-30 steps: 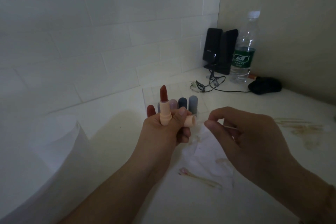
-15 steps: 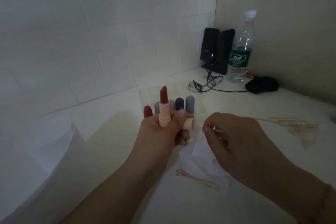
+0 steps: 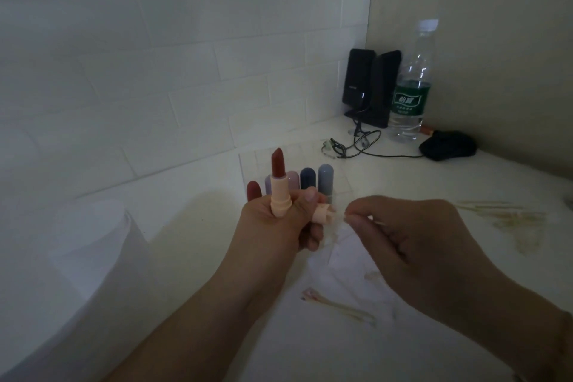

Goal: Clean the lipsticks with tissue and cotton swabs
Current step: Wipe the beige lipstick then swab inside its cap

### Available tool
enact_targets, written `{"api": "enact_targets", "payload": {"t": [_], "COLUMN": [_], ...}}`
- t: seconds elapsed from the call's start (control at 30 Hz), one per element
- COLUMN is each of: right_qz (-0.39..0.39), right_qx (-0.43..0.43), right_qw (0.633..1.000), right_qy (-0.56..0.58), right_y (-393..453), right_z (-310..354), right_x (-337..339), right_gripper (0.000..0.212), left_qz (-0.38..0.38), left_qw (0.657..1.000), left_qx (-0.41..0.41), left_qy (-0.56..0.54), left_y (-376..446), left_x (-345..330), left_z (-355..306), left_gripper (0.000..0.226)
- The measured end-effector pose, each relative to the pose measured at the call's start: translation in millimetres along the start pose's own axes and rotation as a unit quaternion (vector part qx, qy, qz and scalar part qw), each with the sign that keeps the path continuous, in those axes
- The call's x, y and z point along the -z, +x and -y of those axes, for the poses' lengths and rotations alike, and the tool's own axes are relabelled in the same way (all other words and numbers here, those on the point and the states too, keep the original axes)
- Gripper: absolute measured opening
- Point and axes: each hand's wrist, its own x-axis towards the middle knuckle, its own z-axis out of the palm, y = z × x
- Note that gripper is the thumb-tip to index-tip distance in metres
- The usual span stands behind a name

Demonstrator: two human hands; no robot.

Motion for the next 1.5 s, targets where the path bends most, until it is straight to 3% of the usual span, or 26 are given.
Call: {"api": "enact_targets", "payload": {"t": [0.2,0.3,0.37,0.6,0.7,0.77,0.9,1.0,1.1,1.23,1.4,1.43,1.47,1.5], "right_qz": [0.023,-0.022,-0.047,0.023,-0.009,-0.02,0.029,-0.028,-0.05,-0.042,-0.074,-0.049,0.045,0.048], "right_qx": [-0.022,-0.036,-0.035,-0.043,-0.031,-0.041,-0.005,0.0,0.004,0.023,0.03,-0.002,-0.015,-0.04], "right_qw": [0.999,0.995,0.994,0.993,0.989,0.991,0.993,0.992,0.998,0.998,0.989,0.985,0.983,0.982], "right_qy": [0.004,0.092,0.093,0.11,0.141,0.125,0.116,0.124,0.047,-0.048,0.129,0.165,0.18,0.18], "right_y": [-0.7,-0.1,1.3,0.3,-0.6,0.7,1.0,1.9,1.3,-1.0,-2.2,-1.6,-17.6,-29.4], "right_z": [1.1,-0.4,-3.0,-6.9,-5.6,-5.4,-0.7,6.4,12.5,15.0,25.6,23.1,20.7,15.8], "right_x": [1.8,7.1,8.0,3.6,4.0,4.1,8.5,14.0,16.0,6.1,18.7,17.3,20.3,20.5], "right_gripper": [0.016,0.02,0.011,0.012,0.013,0.014,0.011,0.005,0.006,0.02,0.012,0.014,0.02,0.033], "left_qz": [-0.002,0.005,0.007,0.016,0.023,0.03,0.026,0.033,0.034,0.031,0.013,0.015,0.02,0.028], "left_qw": [0.998,0.992,0.981,0.954,0.952,0.953,0.951,0.946,0.934,0.944,0.924,0.917,0.915,0.915], "left_qx": [0.04,0.083,0.116,0.158,0.154,0.153,0.139,0.128,0.137,0.149,0.18,0.183,0.186,0.186], "left_qy": [-0.038,-0.096,-0.157,-0.256,-0.264,-0.26,-0.274,-0.298,-0.328,-0.294,-0.338,-0.353,-0.358,-0.356], "left_y": [-0.3,0.0,0.5,2.3,2.3,1.2,0.5,-0.1,-0.5,-3.2,-2.5,-2.9,-3.4,-4.0], "left_x": [-1.6,-3.1,-3.4,-3.2,-2.4,-3.4,-4.4,-5.3,-5.8,-8.4,-8.7,-8.8,-9.1,-9.8], "left_z": [-2.9,-5.0,-7.3,-13.0,-11.7,-12.4,-13.5,-14.7,-15.5,-14.4,-11.1,-11.1,-10.5,-10.7], "left_gripper": [0.034,0.028,0.025,0.011,0.01,0.012,0.02,0.033,0.023,0.029,0.014,0.02,0.023,0.021]}}
